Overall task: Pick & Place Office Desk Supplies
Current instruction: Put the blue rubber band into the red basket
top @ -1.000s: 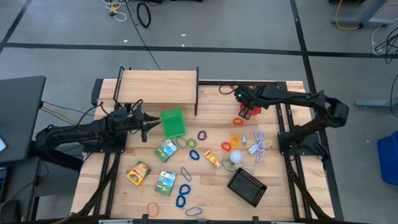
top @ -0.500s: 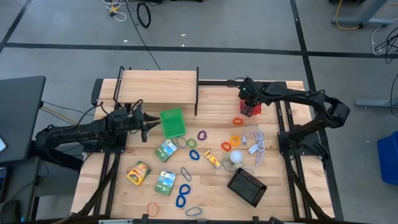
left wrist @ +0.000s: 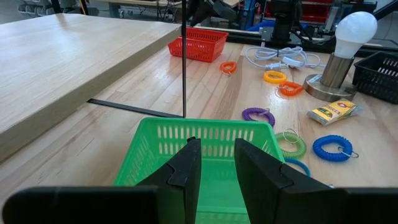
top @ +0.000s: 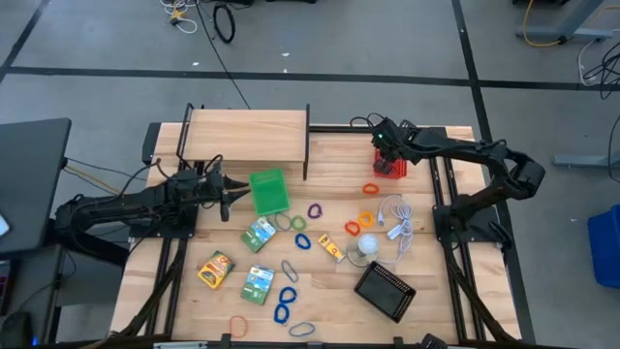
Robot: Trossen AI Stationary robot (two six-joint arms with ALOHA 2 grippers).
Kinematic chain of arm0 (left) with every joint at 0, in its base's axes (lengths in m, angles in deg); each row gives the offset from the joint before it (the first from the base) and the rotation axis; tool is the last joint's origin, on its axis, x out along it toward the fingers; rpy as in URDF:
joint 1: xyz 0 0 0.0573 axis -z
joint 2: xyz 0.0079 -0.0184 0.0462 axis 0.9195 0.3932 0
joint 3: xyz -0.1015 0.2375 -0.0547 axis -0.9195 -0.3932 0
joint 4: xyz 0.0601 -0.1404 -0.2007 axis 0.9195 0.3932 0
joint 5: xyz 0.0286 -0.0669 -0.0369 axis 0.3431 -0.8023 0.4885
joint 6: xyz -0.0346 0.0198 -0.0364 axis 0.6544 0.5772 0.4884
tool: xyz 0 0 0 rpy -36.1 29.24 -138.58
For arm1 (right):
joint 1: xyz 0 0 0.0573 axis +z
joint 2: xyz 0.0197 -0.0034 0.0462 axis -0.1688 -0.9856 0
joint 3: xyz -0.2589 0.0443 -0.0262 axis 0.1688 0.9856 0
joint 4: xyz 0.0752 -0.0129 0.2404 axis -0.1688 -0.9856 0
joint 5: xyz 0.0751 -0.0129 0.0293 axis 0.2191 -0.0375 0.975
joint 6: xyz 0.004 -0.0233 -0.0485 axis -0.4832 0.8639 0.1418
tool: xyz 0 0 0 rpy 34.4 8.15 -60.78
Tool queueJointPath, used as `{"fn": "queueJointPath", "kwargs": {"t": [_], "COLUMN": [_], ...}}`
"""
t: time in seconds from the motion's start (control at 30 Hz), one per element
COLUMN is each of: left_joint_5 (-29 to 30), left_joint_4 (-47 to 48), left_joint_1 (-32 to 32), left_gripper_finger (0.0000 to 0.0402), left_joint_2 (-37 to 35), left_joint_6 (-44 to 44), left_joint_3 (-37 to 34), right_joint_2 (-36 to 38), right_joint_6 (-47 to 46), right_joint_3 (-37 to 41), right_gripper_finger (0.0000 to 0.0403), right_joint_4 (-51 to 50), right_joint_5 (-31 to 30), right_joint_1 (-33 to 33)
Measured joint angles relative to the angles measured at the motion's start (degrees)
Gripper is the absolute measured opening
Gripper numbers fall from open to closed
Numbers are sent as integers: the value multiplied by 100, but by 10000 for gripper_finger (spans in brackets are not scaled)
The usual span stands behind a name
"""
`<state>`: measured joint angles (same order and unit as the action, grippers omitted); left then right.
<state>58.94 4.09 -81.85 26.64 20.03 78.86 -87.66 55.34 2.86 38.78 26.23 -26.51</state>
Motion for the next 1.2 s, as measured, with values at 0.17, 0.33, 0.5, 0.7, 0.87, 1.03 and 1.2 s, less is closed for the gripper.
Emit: {"fn": "queueJointPath", "kwargs": {"t": [0.17, 0.33, 0.5, 0.7, 0.87, 1.03, 1.2], "left_joint_5": [0, 4, 4, 4, 4, 4, 4], "left_joint_4": [-4, -17, -26, -42, -50, -55, -66], "left_joint_1": [-2, -2, -1, -2, 0, -1, -2], "left_gripper_finger": [104, 104, 104, 104, 104, 104, 104], "left_joint_2": [-2, -2, -2, -2, -2, -2, -2], "left_joint_6": [1, 2, 2, 2, 8, 50, 48], "left_joint_3": [0, -2, -2, -4, -4, -4, -4], "right_joint_2": [-2, 171, 516, 604, 538, 207, -485], "right_joint_6": [24, 77, 251, 128, -459, -1183, -1775], "right_joint_3": [-92, -216, -216, -225, -261, -511, -1060], "right_gripper_finger": [204, 216, 205, 201, 201, 201, 201], "right_joint_4": [149, 396, 1223, 1768, 1781, 1734, 1348], "right_joint_5": [25, 489, 1531, 1993, 2009, 1987, 1882], "right_joint_1": [39, 443, 1211, 2384, 3227, 3918, 4425]}}
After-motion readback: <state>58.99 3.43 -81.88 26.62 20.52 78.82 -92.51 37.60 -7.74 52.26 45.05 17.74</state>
